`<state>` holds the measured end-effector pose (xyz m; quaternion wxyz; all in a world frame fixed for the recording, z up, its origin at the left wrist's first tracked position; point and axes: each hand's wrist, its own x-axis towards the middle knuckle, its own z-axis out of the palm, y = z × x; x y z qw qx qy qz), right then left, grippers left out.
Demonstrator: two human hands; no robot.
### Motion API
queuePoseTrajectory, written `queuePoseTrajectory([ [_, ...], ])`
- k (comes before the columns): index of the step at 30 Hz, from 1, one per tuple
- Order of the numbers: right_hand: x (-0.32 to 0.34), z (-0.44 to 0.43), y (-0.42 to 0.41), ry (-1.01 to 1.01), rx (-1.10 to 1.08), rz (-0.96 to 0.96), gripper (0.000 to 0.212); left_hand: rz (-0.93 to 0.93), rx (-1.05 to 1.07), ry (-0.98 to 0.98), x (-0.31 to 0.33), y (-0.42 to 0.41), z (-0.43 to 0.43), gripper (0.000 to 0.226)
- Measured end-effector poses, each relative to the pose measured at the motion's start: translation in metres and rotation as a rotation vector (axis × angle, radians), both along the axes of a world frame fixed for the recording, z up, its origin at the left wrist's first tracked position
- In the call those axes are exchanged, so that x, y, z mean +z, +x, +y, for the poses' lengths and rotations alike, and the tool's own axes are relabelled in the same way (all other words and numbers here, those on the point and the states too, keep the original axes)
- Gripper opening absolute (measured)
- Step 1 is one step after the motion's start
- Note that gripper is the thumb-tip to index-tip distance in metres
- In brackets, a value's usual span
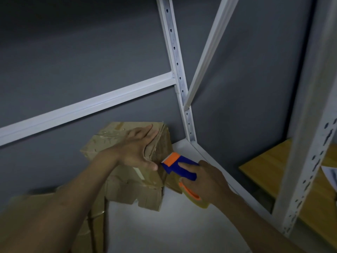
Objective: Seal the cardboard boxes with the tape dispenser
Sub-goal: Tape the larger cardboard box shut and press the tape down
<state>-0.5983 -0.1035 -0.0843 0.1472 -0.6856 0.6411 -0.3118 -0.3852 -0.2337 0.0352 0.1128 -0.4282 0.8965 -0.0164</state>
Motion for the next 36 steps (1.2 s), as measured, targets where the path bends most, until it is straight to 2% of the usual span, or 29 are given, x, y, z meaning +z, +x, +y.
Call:
queuePoseTrajectory([
  [3, -0.006, -0.008, -0.007, 0.000, 0.023, 0.058, 0.058, 0.073, 0.003, 0.018, -0.010, -0.006, 0.001, 0.112],
  [6, -0.012, -0.013, -0.013, -0.017, 0.045, 0.098, 0.061, 0.062, -0.042, -0.040, -0.010, -0.005, 0.001, 0.104],
  [11, -0.016, -0.016, -0.018, -0.096, 0.089, 0.143, 0.065, -0.174, -0.180, -0.082, 0.021, -0.010, -0.009, 0.111],
  [14, -0.018, -0.018, -0.018, -0.153, 0.105, 0.148, 0.059, -0.343, -0.167, -0.021, 0.039, -0.022, -0.013, 0.119],
  [17, -0.014, -0.017, -0.024, -0.110, 0.122, 0.157, 0.059, -0.451, -0.173, -0.035, 0.042, -0.031, -0.019, 0.129],
  [24, -0.018, -0.010, -0.038, -0.076, 0.099, 0.197, 0.063, -0.282, -0.239, 0.037, 0.029, -0.029, -0.020, 0.108],
  [28, -0.011, -0.010, -0.039, -0.042, 0.084, 0.271, 0.064, -0.335, -0.257, 0.014, 0.028, -0.030, -0.019, 0.111],
  [33, -0.019, -0.012, -0.036, -0.034, 0.081, 0.235, 0.064, -0.296, -0.274, 0.004, 0.030, -0.033, -0.018, 0.100],
  [36, -0.028, -0.013, -0.034, -0.045, 0.085, 0.222, 0.092, -0.260, -0.292, -0.023, 0.026, -0.032, -0.015, 0.098],
])
